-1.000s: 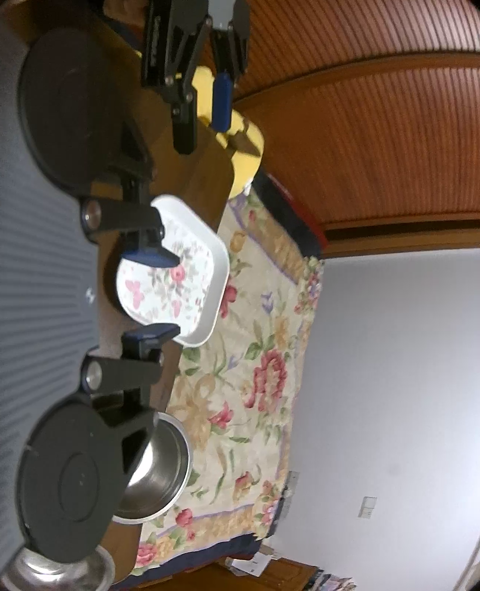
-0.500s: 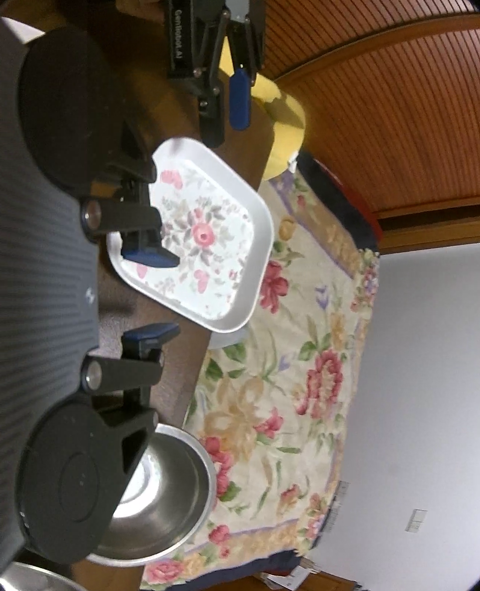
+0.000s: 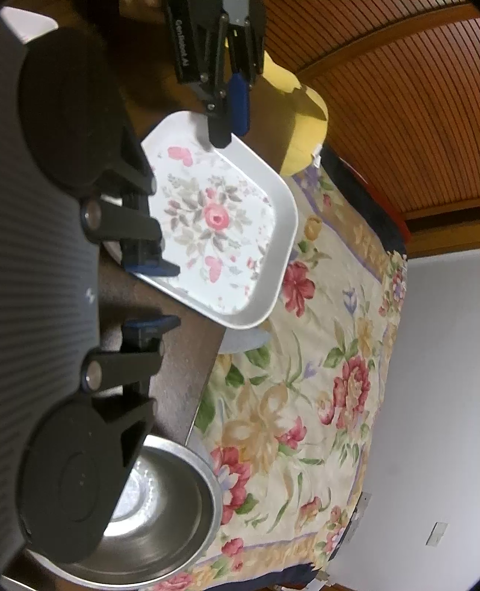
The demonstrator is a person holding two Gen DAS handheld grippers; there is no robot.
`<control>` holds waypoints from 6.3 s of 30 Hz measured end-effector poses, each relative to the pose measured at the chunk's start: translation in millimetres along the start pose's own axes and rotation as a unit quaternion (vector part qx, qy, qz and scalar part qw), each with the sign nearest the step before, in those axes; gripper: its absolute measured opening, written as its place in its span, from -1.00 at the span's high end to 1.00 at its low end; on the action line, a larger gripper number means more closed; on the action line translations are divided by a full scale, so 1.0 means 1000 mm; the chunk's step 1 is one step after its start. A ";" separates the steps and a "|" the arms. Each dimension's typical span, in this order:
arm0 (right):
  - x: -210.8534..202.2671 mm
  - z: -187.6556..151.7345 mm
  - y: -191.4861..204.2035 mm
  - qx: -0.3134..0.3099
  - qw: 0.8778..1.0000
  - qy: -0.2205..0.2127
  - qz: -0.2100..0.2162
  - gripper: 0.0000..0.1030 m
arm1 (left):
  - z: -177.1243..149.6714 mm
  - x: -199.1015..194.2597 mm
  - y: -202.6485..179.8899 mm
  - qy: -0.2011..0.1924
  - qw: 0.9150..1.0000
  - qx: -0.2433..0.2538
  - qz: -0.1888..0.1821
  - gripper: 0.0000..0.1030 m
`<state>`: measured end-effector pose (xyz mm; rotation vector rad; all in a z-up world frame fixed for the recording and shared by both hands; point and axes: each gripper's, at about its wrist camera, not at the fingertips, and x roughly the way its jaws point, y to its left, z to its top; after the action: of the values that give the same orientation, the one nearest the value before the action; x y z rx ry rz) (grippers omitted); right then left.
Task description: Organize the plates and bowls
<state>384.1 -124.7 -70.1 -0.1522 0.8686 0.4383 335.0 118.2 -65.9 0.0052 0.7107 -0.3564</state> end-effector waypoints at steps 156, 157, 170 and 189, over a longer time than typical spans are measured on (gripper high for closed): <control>-0.126 -0.183 0.063 0.059 0.988 -0.123 0.077 0.63 | -0.162 -0.169 -0.078 -0.021 0.999 0.014 0.021 0.69; -0.126 -0.184 0.064 0.059 0.988 -0.122 0.078 0.60 | -0.162 -0.168 -0.077 -0.021 0.999 0.014 0.022 0.69; -0.125 -0.186 0.067 0.056 0.988 -0.124 0.079 0.55 | -0.157 -0.166 -0.072 -0.019 1.000 0.007 0.023 0.70; -0.175 -0.184 0.025 0.075 0.976 -0.200 0.038 0.55 | -0.110 -0.176 -0.108 -0.069 0.997 0.033 0.006 0.70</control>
<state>145.7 -212.6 -53.3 0.1081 0.5082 0.4530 106.9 86.9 -24.9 0.0466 0.5620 -0.3655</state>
